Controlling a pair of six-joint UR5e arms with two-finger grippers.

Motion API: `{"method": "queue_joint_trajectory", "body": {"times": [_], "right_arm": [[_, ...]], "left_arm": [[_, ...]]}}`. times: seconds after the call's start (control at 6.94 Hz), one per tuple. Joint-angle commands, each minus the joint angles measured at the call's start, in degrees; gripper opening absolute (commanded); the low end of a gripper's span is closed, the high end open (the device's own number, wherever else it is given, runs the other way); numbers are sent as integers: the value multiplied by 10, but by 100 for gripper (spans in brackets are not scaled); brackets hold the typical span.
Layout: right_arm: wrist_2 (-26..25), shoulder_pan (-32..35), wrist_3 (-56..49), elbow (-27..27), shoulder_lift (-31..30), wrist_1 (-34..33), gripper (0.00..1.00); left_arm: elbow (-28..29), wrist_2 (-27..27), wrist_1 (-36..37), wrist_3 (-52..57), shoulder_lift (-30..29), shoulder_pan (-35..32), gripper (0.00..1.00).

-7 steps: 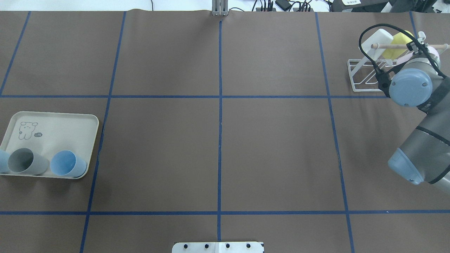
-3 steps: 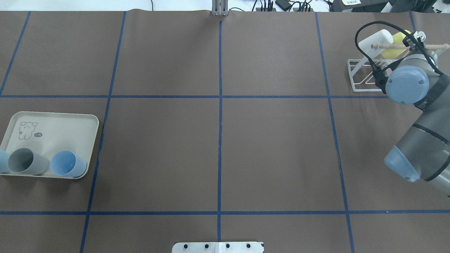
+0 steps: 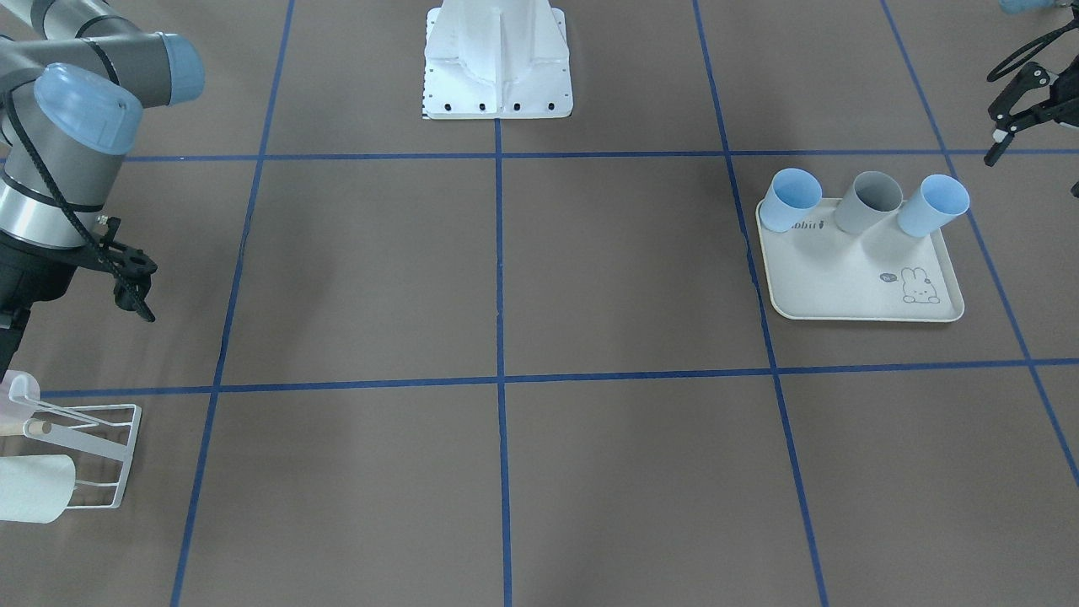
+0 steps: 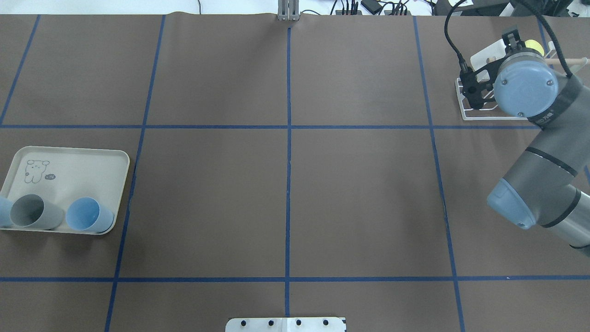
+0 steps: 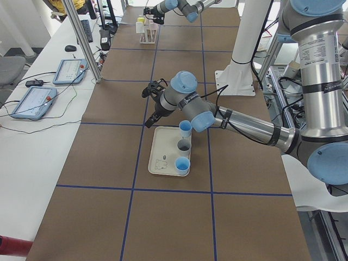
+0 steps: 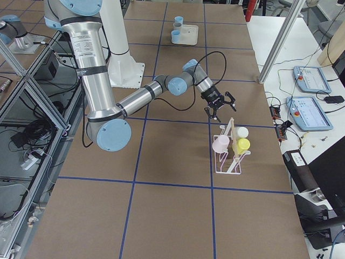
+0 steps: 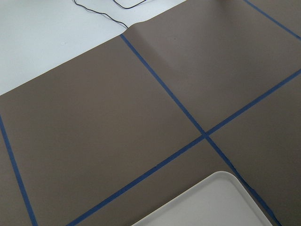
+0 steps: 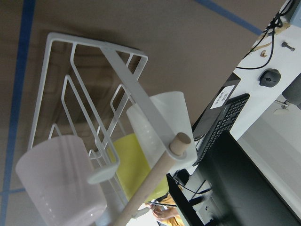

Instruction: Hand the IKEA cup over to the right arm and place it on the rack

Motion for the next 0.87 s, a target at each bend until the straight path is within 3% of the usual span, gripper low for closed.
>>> {"method": "queue_joint_trajectory", "body": {"times": [0.0, 0.29, 0.72], "right_arm": [[170, 0, 186, 64, 3, 1, 99], [302, -1, 413, 126, 3, 6, 99], [389, -45, 639, 151, 70, 33, 99]], "left_arm": [[10, 2, -29, -2, 2, 4, 100], [49, 3, -88, -2, 22, 24, 100], [96, 65, -90, -1, 44, 76, 100]]}}
